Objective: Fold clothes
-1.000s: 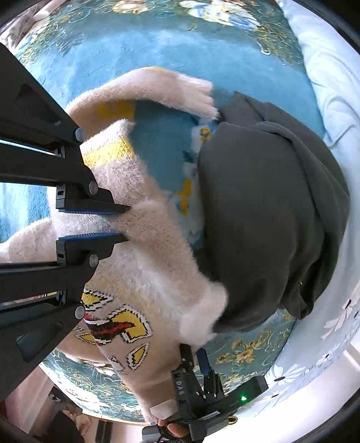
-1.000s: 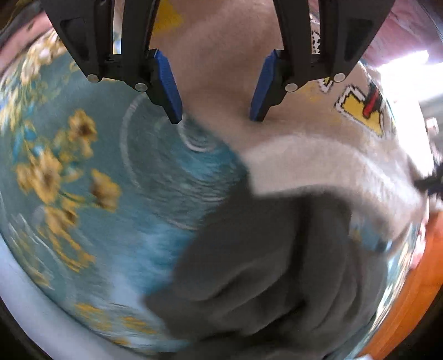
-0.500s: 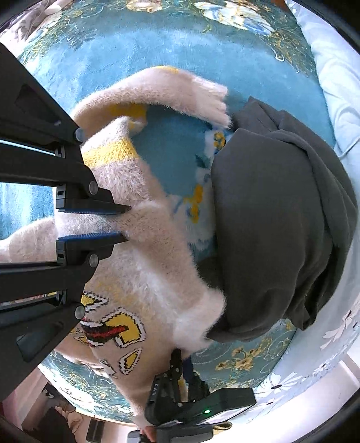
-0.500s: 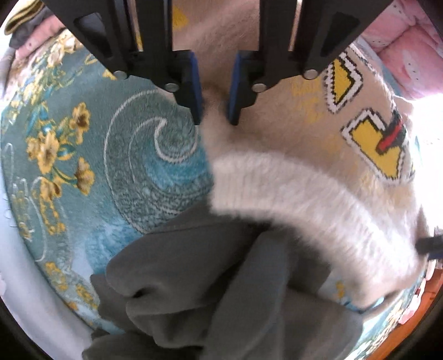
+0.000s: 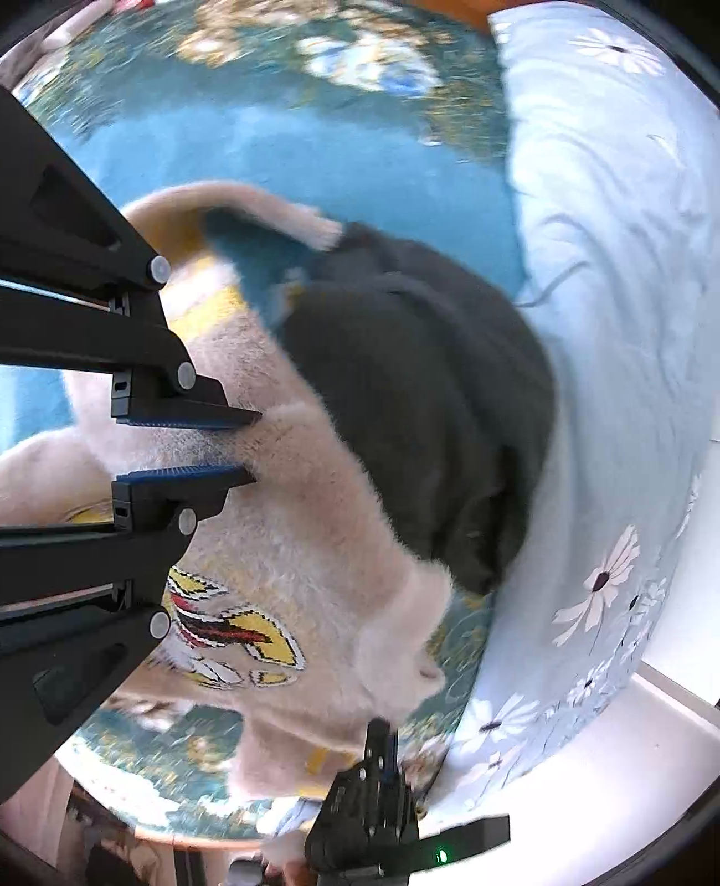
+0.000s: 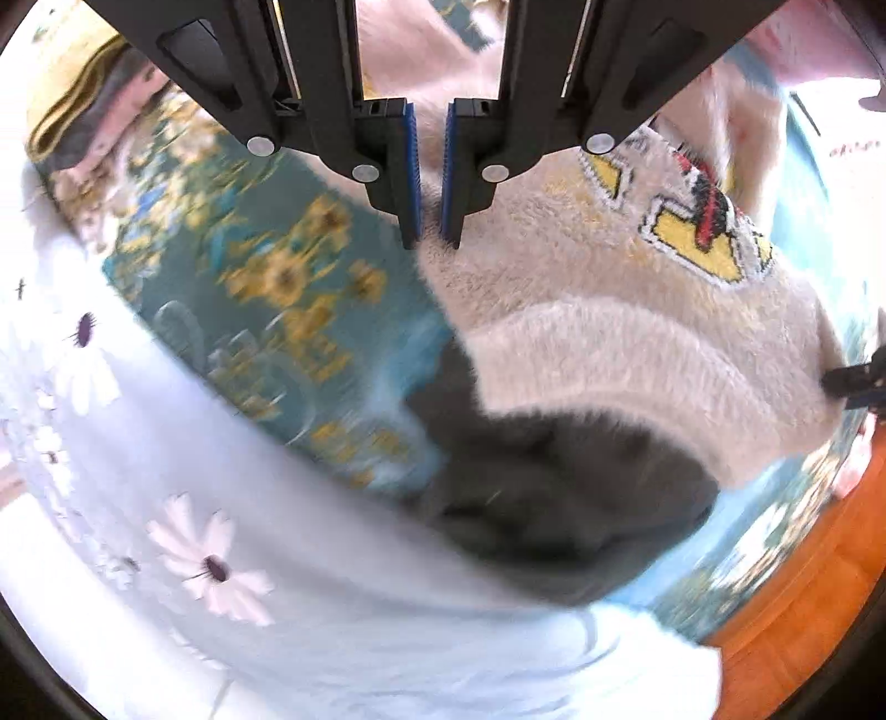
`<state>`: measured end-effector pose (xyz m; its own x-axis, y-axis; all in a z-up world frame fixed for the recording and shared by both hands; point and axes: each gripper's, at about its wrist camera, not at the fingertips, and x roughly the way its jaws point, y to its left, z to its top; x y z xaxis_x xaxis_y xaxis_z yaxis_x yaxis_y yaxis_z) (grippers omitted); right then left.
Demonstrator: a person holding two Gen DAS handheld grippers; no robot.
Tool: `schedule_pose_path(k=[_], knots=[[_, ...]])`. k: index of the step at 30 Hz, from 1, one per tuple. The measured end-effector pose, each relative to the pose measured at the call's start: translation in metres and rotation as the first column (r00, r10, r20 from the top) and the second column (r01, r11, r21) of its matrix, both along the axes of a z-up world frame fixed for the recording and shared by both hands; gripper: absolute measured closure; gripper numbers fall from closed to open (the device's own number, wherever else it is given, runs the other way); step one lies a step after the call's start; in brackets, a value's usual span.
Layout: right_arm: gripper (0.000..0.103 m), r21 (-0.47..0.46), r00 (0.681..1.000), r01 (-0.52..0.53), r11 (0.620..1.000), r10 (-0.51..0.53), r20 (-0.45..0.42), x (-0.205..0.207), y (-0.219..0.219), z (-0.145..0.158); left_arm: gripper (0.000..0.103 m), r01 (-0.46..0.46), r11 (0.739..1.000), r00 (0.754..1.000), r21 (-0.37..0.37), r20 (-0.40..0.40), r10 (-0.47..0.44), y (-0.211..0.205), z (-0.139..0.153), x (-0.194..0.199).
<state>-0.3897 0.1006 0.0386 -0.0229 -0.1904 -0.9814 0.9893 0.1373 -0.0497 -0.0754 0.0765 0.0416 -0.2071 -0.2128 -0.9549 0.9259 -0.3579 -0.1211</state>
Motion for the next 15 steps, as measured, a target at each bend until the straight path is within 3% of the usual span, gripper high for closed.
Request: schedule_pose_path(k=[3, 8, 13, 15], knots=[[0.096, 0.012, 0.997, 0.062, 0.998, -0.062, -0.042, 0.011, -0.021, -0.004, 0.091, -0.065, 0.997, 0.998, 0.039, 0.017, 0.065, -0.035, -0.023, -0.011], [0.095, 0.079, 0.98, 0.193, 0.978, -0.187, -0.073, 0.015, -0.023, -0.025, 0.09, -0.193, 0.966, 0.981, 0.174, 0.037, 0.19, -0.064, -0.066, -0.01], [0.09, 0.071, 0.979, 0.187, 0.98, -0.179, -0.097, 0.018, -0.028, -0.028, 0.085, -0.229, 0.944, 0.969, 0.236, -0.04, 0.245, -0.057, -0.051, 0.014], [0.089, 0.056, 0.979, 0.183, 0.982, -0.176, -0.104, 0.015, -0.023, -0.02, 0.083, -0.272, 0.939, 0.957, 0.209, -0.046, 0.288, -0.051, -0.038, 0.038]])
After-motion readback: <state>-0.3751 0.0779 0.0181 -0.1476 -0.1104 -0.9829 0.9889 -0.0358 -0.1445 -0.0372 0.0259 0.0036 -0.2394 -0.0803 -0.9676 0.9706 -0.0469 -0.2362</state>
